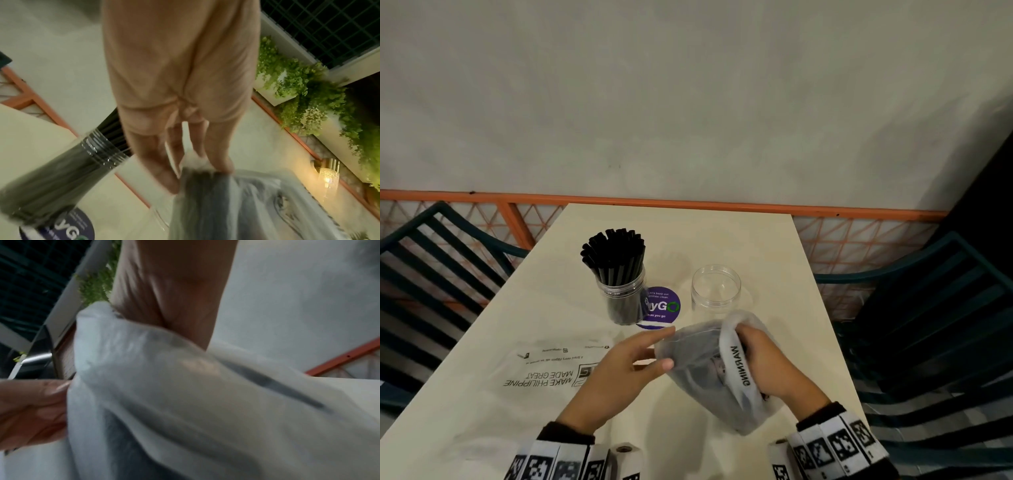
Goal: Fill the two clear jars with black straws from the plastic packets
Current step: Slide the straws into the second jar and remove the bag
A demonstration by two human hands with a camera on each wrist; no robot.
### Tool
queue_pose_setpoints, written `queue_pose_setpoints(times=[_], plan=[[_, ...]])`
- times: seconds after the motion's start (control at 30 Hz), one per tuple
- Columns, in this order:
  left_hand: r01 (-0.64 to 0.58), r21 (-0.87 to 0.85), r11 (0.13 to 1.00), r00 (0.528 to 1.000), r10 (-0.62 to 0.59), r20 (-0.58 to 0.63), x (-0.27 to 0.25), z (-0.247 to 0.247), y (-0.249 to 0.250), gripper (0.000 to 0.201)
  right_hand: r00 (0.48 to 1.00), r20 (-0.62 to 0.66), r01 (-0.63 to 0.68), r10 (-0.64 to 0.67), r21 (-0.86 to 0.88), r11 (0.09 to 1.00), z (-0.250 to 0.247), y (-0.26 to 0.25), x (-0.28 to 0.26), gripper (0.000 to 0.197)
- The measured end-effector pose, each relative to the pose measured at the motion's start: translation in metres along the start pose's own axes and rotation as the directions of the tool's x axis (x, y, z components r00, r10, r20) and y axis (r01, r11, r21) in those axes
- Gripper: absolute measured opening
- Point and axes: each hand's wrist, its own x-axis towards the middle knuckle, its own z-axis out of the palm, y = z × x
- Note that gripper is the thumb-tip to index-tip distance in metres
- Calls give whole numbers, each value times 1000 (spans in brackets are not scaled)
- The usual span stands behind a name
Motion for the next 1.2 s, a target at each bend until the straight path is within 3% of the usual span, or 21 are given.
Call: queue_pose_setpoints(times=[0.17,0.3,0.37,0.5,0.57,0.63,0.77,0.83,0.93,1.0,1.1,1.2], plan=[[-35,-295,955,998,18,-61,6,12,-2,48,989,3,-148,150,178,973,-10,8,-7,37],[-15,-419,908,1000,12,-10,8,22,-7,49,974,93,-224,208,237,945,-13,17,-14,29],[-51,-376,925,998,36,-45,9,26,-6,41,971,134,-221,196,208,953,-13,16,-16,22],[-121,-158,980,948,66,-312,15,35,-5,13,981,141,-165,133,253,953,-8,14,-13,18],[-118,-59,991,912,85,-401,17,39,-7,18,988,100,-138,115,267,954,-3,16,-12,16],[-120,28,992,895,121,-430,17,40,-8,23,992,44,-129,121,295,947,1,16,-12,25],[-137,-38,990,935,116,-336,17,38,-12,18,984,-21,-158,178,369,916,3,22,-13,13],[-127,-135,983,957,86,-276,17,38,-15,13,983,-54,-149,177,334,930,3,28,-14,34],[-69,-292,954,974,1,-227,16,41,-17,11,979,-85,-133,183,410,903,0,30,-18,23],[-50,-361,931,990,-2,-142,14,42,-16,15,980,-109,-103,165,433,895,-2,32,-21,45],[-25,-269,963,1000,24,-10,11,43,-15,27,985,-102,-86,141,425,901,2,34,-22,69],[-35,-135,990,995,22,-95,15,46,-13,12,986,-72,-105,147,409,906,10,39,-19,55]])
